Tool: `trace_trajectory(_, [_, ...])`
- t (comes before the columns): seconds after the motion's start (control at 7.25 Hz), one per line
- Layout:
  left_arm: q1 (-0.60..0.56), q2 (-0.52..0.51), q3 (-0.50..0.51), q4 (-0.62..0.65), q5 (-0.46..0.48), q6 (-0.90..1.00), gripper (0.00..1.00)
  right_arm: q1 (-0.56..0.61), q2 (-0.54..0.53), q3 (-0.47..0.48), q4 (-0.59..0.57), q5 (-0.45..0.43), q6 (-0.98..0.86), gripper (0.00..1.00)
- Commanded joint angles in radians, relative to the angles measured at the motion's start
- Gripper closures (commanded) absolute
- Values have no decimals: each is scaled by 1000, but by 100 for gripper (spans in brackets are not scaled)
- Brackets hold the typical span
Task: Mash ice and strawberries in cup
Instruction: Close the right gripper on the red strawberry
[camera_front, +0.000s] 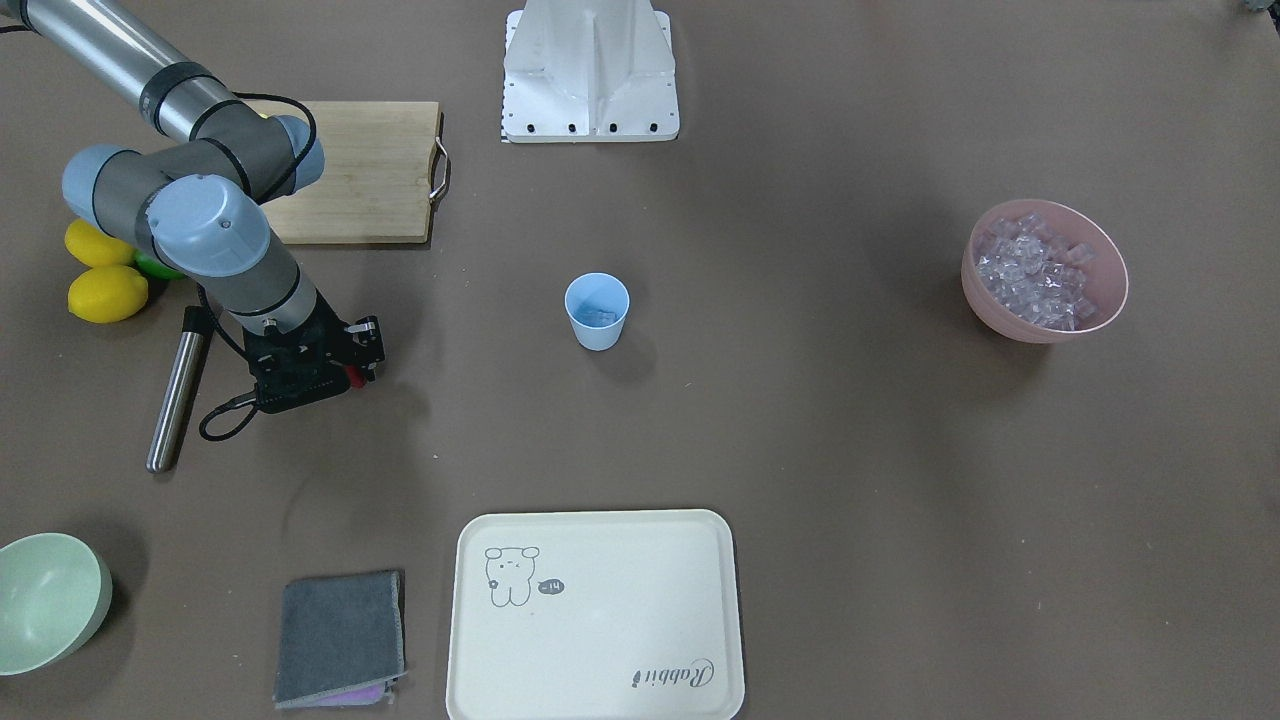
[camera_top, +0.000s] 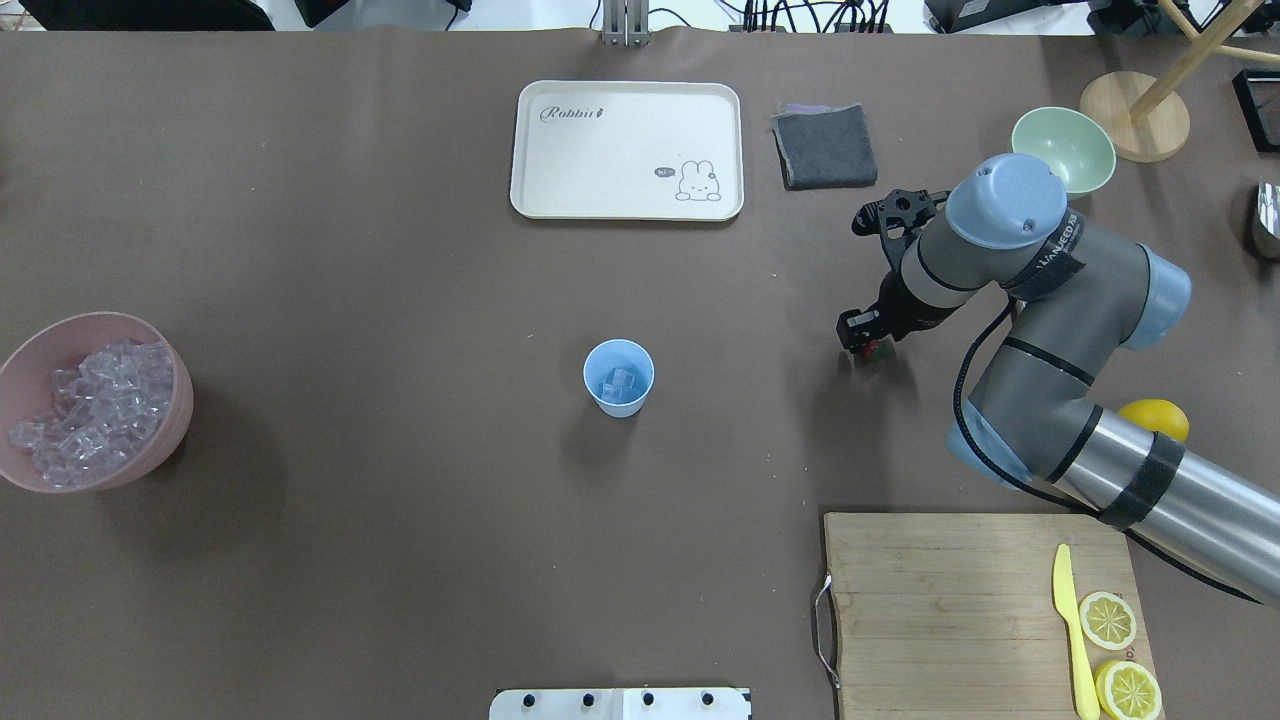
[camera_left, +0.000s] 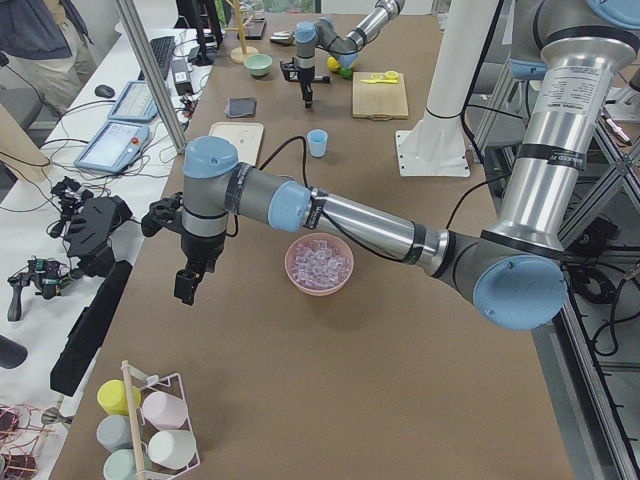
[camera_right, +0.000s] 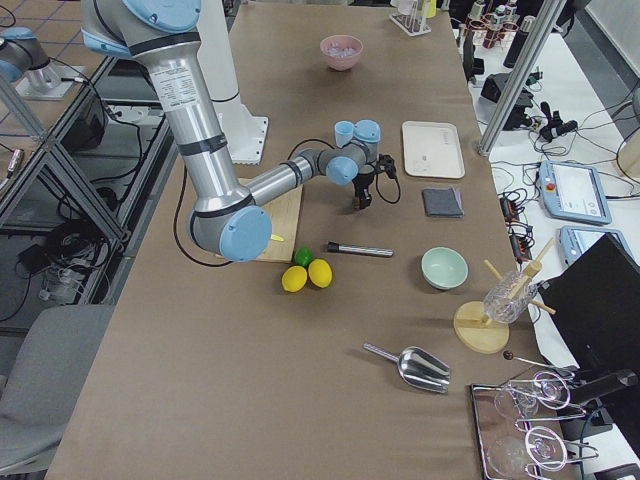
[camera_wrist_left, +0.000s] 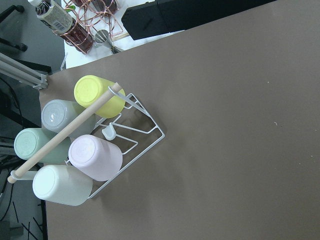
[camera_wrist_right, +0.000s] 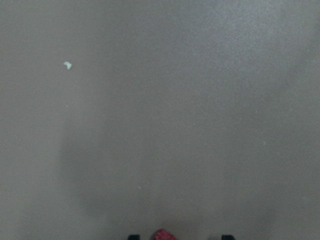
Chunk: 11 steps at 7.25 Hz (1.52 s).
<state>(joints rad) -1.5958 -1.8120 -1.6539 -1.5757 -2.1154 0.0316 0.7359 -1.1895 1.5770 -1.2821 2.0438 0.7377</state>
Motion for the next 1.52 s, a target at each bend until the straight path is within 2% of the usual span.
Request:
trace_trajectory(0.0, [0,-3,6,-1,0,2,3,0,-5,6,0,-1,0,33])
trace_trajectory(0.14, [0,-6,6,0,0,2,3,0,-2,9,1,-1,0,44])
trace_trajectory(0.28, [0,-6,6,0,0,2,3,0,4,9,1,-2,2,70])
trace_trajectory(0.41, [2,-4,8,0,0,2,3,-1,10,9,0,-2,2,87])
trace_trajectory(0.55, [2,-4,6,0,0,2,3,-1,10,11,0,-2,2,100])
trace_trajectory(0.97, [0,-6,5,0,0,-1,3,8,1,46,-9,-33,0,100])
trace_trajectory(1.38, [2,-7,5,0,-1,-2,3,78,13,121,-10,-31,2,100])
